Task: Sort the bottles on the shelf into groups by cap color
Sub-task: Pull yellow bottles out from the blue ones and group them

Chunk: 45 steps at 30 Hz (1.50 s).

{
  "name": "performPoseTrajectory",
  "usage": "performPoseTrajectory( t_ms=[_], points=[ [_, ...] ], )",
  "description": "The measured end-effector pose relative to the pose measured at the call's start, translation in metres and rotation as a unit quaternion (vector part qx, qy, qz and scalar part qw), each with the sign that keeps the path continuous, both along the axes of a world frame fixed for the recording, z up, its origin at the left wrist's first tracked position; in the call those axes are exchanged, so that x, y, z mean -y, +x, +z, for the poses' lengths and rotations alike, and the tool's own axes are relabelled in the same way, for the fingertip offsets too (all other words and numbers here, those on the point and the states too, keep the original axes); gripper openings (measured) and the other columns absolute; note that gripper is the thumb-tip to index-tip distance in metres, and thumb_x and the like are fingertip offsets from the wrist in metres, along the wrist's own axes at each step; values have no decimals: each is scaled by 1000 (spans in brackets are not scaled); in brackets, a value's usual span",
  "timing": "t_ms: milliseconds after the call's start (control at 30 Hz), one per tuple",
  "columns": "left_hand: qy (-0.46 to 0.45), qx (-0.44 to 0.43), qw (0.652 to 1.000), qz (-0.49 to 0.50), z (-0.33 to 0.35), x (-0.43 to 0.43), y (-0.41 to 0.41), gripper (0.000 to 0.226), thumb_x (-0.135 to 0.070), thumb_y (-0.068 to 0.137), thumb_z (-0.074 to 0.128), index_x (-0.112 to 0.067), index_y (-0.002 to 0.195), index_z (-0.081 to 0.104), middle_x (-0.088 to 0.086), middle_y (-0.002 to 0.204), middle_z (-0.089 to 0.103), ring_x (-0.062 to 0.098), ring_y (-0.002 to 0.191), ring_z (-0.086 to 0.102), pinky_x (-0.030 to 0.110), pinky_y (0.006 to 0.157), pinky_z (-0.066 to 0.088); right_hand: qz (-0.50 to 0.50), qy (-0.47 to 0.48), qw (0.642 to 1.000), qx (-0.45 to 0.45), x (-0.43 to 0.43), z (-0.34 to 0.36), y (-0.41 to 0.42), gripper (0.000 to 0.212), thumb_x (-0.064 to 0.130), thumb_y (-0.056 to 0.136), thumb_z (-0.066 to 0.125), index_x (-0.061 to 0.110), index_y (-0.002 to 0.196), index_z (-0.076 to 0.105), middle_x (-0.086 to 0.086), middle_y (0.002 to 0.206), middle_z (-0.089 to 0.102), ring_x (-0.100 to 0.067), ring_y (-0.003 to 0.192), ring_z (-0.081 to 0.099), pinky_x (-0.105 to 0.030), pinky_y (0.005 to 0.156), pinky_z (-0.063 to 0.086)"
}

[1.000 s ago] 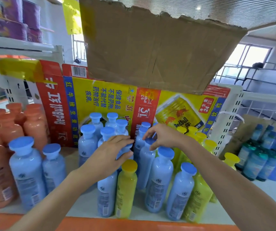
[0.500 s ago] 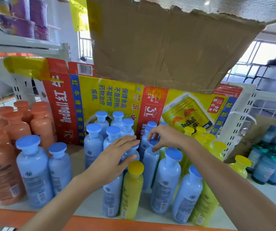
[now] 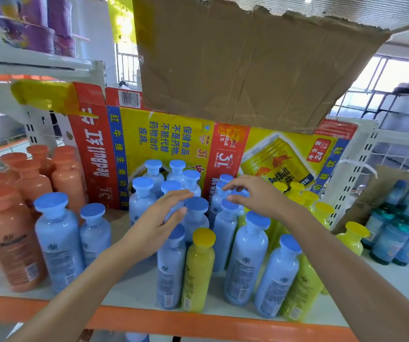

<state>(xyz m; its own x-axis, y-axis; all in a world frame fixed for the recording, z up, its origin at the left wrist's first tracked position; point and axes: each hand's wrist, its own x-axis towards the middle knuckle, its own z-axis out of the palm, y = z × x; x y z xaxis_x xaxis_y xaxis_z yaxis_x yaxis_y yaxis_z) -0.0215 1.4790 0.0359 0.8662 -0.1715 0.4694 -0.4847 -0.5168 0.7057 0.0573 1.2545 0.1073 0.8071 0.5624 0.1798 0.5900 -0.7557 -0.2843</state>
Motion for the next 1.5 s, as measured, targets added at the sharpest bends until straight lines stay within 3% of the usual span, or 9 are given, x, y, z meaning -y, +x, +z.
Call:
performPoseTrajectory(
  t_ms=[133,267,367,433,567,833,1033,1300,1500],
  points=[
    [-40,6,998,38,0,-8,-10,26,-41,90,44,-38,115,50,-20,123,54,-11,110,47,4,92,33,23,77,995,56,2,-2,-34,21,23,92,55,23,111,64,2,114,59,-13,104,53,-21,78,34],
    [-54,-5,997,50,-10,-9,-22,24,-39,87,47,-42,110,50,-21,115,55,-11,104,50,4,88,35,52,97,993,45,-4,-15,-62,23,29,91,55,25,112,63,5,114,58,-10,106,53,-17,83,38],
    [-64,-16,997,50,-16,-8,-29,29,-41,78,51,-42,107,50,-23,110,55,-12,101,51,5,85,38,67,76,995,7,-14,-24,-75,30,28,86,63,25,116,61,14,109,54,3,96,47,-3,79,32],
    [-65,-26,996,48,-20,-8,-31,31,-43,75,55,-40,106,51,-22,111,56,-10,99,52,7,84,40,76,57,995,-17,-20,-33,-79,38,27,81,69,24,118,60,11,108,54,0,96,48,-8,84,35],
    [-60,-54,996,44,-24,-8,-34,37,-49,72,64,-43,105,50,-21,103,60,-4,89,57,9,79,43,49,83,995,-34,-30,-50,-83,44,27,77,73,22,119,59,5,107,51,-14,103,52,-35,91,43],
    [-119,-65,989,56,-28,-4,-33,32,-19,77,71,-31,101,55,-15,98,62,-11,84,55,3,73,41,-23,174,984,-42,-45,-69,-93,38,37,71,67,32,107,59,-2,102,61,-22,90,59,-43,83,50],
    [-119,-52,991,39,-29,-2,-33,32,-10,80,68,-35,92,52,-14,96,61,0,88,57,4,75,41,-67,223,972,-26,-50,-75,-106,36,15,76,71,22,110,62,0,112,62,-22,97,59,-41,88,47],
    [-136,-47,990,11,-24,1,-35,26,-12,83,65,-28,100,55,-12,98,63,5,93,58,8,76,43,-102,278,955,-4,-35,-61,-123,35,8,80,68,28,107,63,6,107,64,-18,95,58,-34,86,49],
    [-126,-38,990,-43,-6,21,-37,32,-8,83,64,-36,94,51,-17,97,58,-6,84,57,2,75,40,-121,288,949,36,-11,-40,-138,35,9,81,68,35,104,62,19,106,60,4,90,55,-10,75,44]
  ],
)
